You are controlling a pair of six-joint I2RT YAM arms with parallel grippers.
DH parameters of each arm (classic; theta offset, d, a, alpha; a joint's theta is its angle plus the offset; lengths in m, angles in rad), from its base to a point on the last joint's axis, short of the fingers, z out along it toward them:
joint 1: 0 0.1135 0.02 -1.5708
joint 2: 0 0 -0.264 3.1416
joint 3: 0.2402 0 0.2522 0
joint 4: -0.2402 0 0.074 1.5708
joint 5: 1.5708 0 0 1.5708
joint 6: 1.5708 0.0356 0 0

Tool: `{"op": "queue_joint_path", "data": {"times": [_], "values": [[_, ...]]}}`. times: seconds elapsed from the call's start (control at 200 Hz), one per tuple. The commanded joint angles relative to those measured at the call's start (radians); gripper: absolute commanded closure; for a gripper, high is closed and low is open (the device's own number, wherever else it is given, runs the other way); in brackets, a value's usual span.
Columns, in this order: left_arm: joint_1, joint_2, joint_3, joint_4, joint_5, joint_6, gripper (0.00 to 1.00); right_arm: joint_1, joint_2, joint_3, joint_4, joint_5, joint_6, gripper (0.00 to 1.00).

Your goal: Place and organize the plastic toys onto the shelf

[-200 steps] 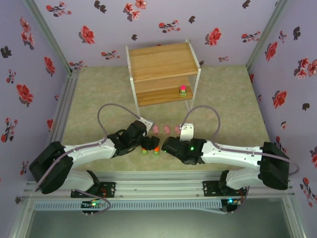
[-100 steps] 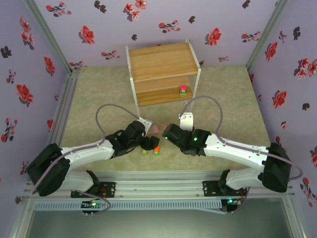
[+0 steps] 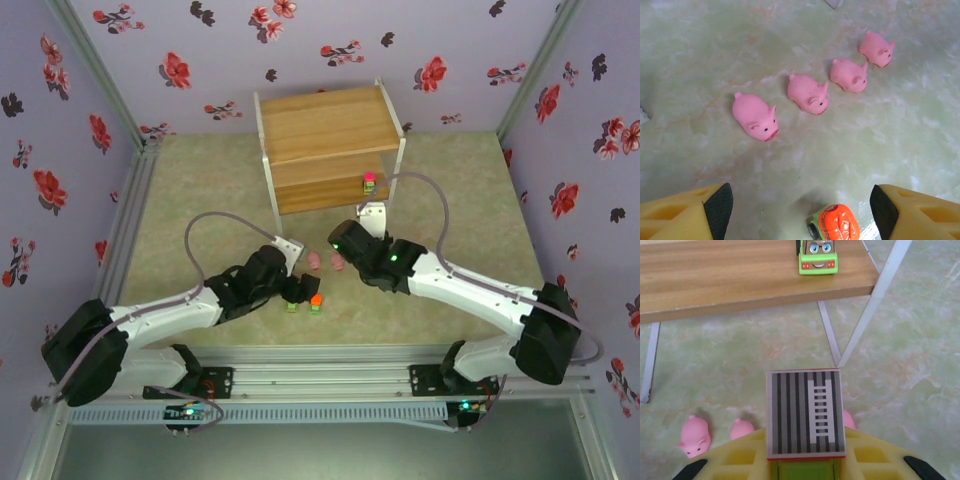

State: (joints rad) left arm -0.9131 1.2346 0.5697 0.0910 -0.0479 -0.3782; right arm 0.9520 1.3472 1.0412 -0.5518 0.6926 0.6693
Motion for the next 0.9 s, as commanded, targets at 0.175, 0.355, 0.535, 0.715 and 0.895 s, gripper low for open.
{"op": "queue_joint_path", "data": {"times": [0.175, 0.355, 0.535, 0.715, 0.895], "values": [[0.002, -0.024, -0.015, 0.026, 0.008, 0.03, 0.23, -0.066, 0.073, 0.116, 0.059, -0.06, -0.114, 0.79], [0.002, -0.038, -0.021, 0.027, 0.007, 0.033, 0.23, -0.1, 0.107, 0.16, 0.08, -0.098, -0.144, 0.79], [0.002, -0.041, -0.023, 0.027, 0.007, 0.033, 0.23, -0.136, 0.143, 0.204, 0.095, -0.135, -0.166, 0.79], [0.002, -0.047, -0.024, 0.026, 0.007, 0.035, 0.23, -0.159, 0.178, 0.241, 0.108, -0.151, -0.184, 0.79], [0.002, -0.047, -0.021, 0.023, 0.007, 0.036, 0.23, -0.18, 0.216, 0.269, 0.119, -0.169, -0.195, 0.79]]}}
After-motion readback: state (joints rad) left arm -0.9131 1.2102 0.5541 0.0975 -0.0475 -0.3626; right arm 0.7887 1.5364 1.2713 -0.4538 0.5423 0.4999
